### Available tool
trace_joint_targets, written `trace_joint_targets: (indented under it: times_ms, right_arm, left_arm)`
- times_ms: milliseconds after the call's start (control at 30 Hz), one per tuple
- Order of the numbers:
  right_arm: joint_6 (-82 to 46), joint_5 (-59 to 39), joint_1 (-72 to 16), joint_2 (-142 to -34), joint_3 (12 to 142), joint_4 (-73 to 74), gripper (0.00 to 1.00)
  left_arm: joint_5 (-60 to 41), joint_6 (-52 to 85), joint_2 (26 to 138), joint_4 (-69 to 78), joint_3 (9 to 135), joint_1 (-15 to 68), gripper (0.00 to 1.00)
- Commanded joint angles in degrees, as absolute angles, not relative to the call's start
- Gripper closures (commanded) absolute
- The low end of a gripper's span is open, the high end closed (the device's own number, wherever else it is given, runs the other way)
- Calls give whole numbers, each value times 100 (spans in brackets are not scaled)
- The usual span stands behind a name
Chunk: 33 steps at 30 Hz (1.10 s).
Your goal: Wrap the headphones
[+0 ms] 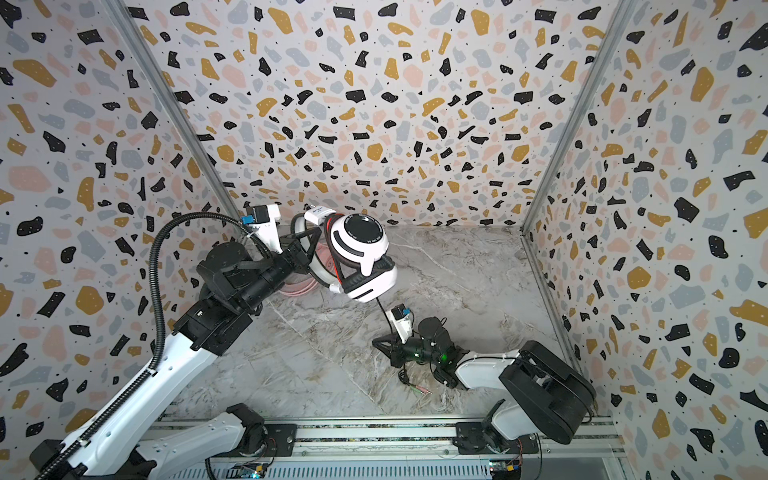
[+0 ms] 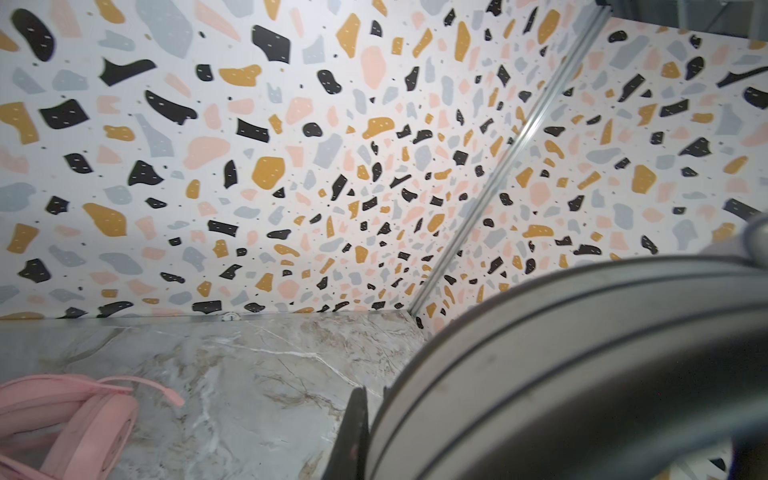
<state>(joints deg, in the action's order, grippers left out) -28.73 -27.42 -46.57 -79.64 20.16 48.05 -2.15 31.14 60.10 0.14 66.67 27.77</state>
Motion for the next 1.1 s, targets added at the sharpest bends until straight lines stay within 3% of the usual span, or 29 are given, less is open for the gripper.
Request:
trace_joint_targets:
  times_ms: [0, 167, 500, 733, 933, 1067]
  right_arm:
    - [-2851, -2515, -4849, -7539, 1939, 4352, 92]
    - [-2679, -2017, -5220, -6858, 1914, 3512, 93]
    - [-2442, -1165, -5815, -5455, 2212, 1684, 93]
    - [-2296, -842, -5924, -4864, 2678, 977, 93]
    - [-2086, -545, -5955, -4840, 3036, 743, 93]
    - [-1860, -457, -5950, -4987, 3393, 581, 93]
  left_arm:
    - [-16, 3870, 6160, 963, 6906, 2371, 100]
    - [883, 4337, 6455, 905, 6765, 1959, 100]
    - [2516, 3591, 6851, 726, 6355, 1886, 100]
    - [2759, 3674, 7060, 274, 6177, 1893, 100]
    - [2674, 3409, 7233, 121, 5865, 2164, 100]
    - [3142, 2912, 7412, -133, 5736, 2548, 100]
